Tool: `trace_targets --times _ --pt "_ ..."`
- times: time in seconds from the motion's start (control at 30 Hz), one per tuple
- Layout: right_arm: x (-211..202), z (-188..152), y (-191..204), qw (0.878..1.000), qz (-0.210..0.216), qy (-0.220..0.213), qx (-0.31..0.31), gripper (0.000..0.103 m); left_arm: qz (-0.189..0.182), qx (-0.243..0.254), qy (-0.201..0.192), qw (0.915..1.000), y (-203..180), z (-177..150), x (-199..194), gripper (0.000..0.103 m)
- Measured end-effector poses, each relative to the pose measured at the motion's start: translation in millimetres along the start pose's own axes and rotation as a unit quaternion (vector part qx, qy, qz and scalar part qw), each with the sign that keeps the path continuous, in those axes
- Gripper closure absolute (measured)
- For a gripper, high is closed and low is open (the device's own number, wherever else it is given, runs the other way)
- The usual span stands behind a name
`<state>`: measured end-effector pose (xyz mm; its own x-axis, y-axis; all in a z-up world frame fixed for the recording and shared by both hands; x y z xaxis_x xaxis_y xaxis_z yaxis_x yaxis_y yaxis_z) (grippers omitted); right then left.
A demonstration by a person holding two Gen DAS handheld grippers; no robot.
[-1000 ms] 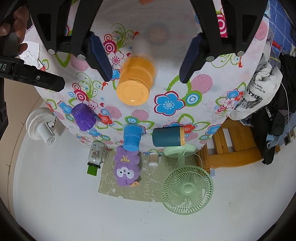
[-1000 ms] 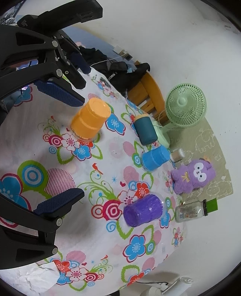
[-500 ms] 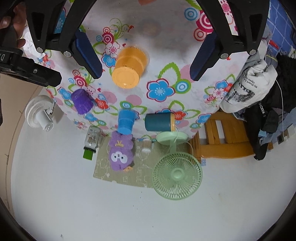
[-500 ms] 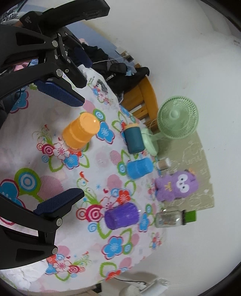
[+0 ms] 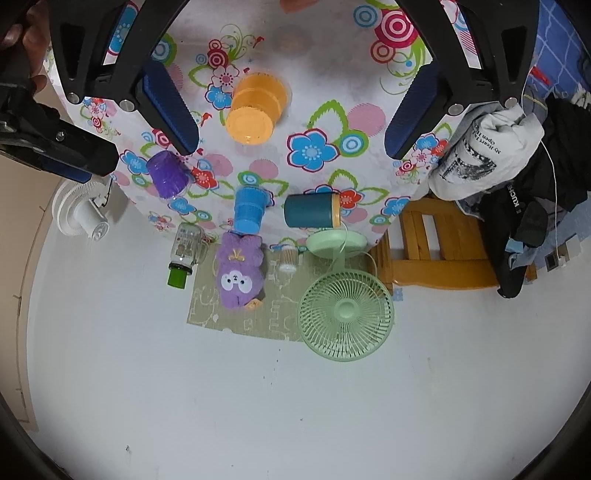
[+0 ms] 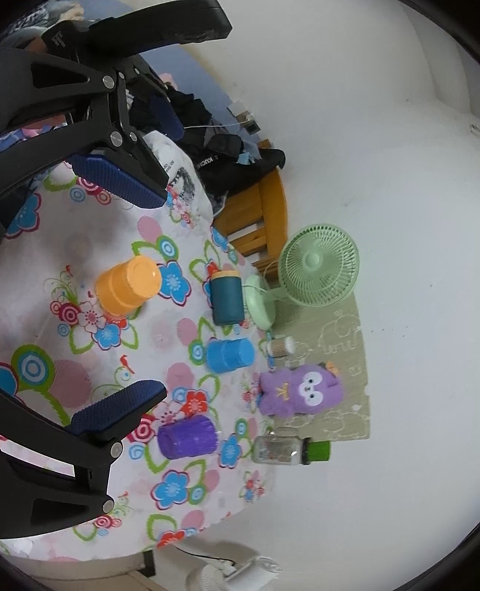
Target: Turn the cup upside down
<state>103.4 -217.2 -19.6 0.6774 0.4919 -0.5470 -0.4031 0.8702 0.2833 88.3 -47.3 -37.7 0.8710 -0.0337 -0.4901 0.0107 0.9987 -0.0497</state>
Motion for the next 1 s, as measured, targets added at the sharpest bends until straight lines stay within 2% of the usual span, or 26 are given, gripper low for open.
trace_targets --times 0.3,1.0 --pt "-14.3 11.0 6.2 1.000 -0.009 -0.025 -0.006 0.001 0.002 -0.004 -0.025 0.9997 3.1 11.2 -14.6 0.000" --pt "-49.0 31.4 26.3 0.995 -0.020 -0.094 -0.039 0.000 0.021 0.001 -0.087 0.9960 9.9 35.9 -49.0 0.000"
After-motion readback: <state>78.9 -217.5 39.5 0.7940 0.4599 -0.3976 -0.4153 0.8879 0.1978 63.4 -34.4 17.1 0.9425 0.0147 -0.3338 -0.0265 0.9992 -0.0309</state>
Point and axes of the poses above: each gripper's, at about its wrist camera, not at the fingertips, and x roughly the way its jaws point, y to its left, z to its top, the point moved 9 cm from there along x, roughly the way its jaws point, and after that the axes turned 2 degrees about x, right-handed, at the moved point
